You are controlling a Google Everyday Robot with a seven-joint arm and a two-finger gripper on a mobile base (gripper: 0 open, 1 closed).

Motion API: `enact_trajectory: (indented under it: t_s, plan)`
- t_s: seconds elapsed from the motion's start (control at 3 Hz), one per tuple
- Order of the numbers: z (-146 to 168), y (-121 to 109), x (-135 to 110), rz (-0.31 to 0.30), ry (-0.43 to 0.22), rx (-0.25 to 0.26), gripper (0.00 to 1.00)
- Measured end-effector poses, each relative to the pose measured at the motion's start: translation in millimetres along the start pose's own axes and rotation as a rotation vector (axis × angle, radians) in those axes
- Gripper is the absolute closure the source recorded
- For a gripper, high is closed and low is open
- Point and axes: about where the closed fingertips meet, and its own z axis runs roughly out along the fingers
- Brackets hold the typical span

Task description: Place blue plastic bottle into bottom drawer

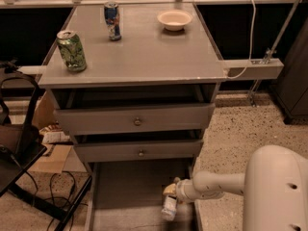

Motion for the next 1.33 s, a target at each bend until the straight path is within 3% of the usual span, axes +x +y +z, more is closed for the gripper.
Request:
enact_trajectory:
  t_s: [0.33, 0.67, 1.33]
  plan:
    - [32.3, -11.7, -0.2, -0.018, 0.011, 0.014, 1.00]
    - [36.5, -13.3, 0.3, -0.016, 0.014, 0.014, 0.83]
    - [36.6, -13.3, 0.3, -0.016, 0.014, 0.014, 0.35]
